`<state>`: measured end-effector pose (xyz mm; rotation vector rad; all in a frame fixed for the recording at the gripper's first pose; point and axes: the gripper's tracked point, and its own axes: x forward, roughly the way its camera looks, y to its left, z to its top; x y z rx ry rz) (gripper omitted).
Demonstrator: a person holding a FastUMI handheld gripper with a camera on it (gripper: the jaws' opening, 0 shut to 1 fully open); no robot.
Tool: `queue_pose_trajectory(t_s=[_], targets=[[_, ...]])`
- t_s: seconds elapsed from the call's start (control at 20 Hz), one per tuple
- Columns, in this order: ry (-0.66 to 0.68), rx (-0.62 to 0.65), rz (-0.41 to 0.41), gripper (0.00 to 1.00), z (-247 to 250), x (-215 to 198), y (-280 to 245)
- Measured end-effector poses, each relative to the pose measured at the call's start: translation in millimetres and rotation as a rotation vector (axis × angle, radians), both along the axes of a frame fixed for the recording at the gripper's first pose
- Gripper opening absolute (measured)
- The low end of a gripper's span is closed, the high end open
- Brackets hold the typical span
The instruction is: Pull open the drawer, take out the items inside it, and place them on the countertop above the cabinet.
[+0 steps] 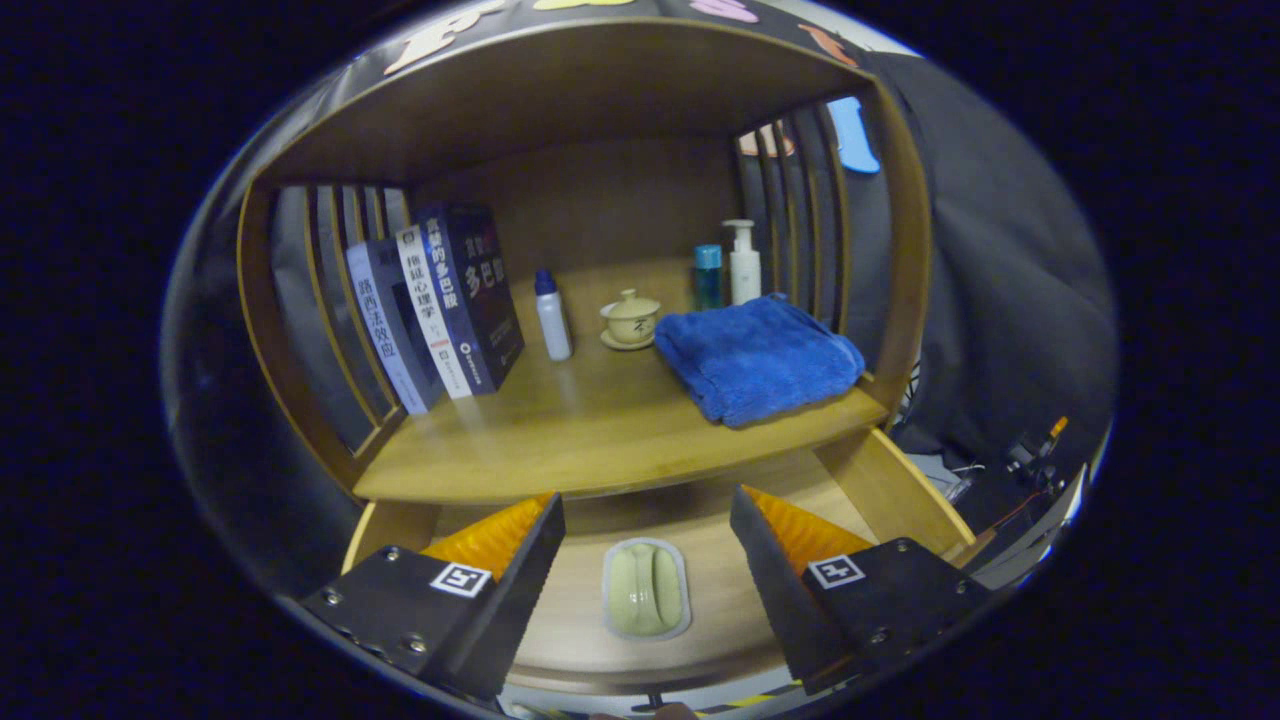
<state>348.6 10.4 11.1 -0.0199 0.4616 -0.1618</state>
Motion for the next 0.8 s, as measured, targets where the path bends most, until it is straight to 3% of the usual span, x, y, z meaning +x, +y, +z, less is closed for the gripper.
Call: queue_pose_trajectory(t_s=[0.3,0.4,0.5,0.65,0.75,0.8], targets=[[0.191,-0.155,0.016,0.99,-59.7,12.6,7.0],[0.248,-0.206,0.025,0.91,-76.1,11.2,4.2],[0.280,-0.210,0.019,0.91,-86.8,9.1,4.4],[0.334,-0.197,0.013,0.70,-104.8,0.7,-1.8],[0.381,-0.184,-0.014,0.70,-118.6,-3.9,-11.2],[0.416,-0.153,-0.035,0.51,-123.3,-10.9,-14.6]])
